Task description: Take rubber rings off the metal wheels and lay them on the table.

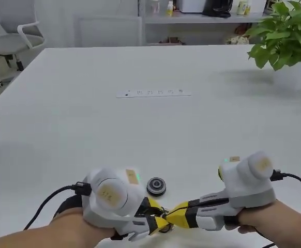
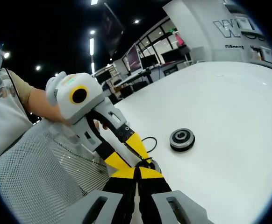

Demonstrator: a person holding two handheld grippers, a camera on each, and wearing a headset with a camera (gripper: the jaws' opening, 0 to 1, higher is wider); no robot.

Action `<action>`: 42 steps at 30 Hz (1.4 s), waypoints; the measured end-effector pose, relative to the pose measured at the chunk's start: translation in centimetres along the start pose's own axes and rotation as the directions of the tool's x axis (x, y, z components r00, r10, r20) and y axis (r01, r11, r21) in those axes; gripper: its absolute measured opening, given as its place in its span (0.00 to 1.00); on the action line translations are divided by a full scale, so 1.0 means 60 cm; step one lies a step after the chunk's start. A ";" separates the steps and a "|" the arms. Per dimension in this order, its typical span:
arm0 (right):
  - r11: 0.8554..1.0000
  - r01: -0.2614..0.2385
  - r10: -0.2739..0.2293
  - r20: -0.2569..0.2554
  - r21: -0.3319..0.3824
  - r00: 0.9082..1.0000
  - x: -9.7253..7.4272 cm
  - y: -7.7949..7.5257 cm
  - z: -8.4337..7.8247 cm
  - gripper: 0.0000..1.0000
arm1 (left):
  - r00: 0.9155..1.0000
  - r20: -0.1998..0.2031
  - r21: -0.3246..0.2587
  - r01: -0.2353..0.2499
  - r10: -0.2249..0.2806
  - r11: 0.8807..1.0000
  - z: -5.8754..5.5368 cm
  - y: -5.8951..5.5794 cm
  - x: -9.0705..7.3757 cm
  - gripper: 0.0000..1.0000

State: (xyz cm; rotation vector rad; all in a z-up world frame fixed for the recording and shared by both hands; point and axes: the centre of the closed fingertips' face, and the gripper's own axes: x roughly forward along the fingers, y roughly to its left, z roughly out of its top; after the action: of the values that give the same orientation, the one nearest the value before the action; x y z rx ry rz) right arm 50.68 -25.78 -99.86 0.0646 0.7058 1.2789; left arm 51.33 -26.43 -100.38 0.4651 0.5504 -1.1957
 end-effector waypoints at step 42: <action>1.000 0.003 -0.002 0.035 -0.011 0.999 -0.012 -0.005 0.051 0.00 | 0.999 0.044 -0.034 0.007 -0.006 0.999 0.018 0.006 -0.110 0.44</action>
State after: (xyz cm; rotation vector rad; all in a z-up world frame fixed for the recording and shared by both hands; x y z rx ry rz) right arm 52.44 -25.49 -97.27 0.0768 0.6687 1.2762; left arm 50.06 -22.11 -95.40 0.4069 0.5341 -1.1980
